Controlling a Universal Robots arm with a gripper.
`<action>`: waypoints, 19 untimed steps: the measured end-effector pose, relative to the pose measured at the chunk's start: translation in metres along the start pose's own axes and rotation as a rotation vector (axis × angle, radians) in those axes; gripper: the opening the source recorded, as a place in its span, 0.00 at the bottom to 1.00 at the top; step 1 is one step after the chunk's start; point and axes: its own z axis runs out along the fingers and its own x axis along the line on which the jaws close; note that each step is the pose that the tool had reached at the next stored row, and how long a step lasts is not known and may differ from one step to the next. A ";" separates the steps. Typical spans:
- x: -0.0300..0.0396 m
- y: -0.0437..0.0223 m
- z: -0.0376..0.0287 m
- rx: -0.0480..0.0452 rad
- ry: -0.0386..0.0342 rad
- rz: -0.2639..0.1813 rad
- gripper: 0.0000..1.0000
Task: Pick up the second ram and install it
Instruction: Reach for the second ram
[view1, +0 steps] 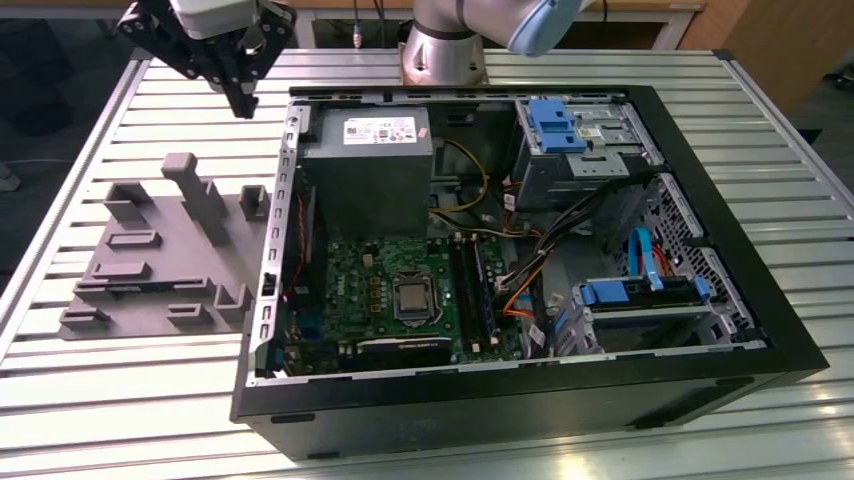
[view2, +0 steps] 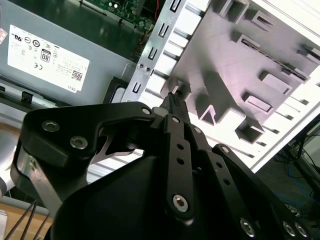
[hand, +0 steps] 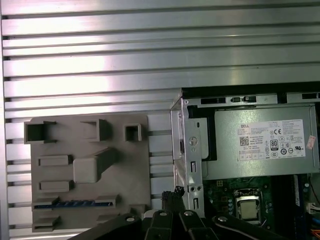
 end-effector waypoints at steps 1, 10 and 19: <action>0.0006 0.0000 0.0001 0.0000 -0.0001 0.000 0.11; 0.0040 -0.0003 0.0003 -0.0001 -0.0001 0.000 0.11; 0.0066 -0.0005 0.0002 0.0000 0.0000 0.000 0.11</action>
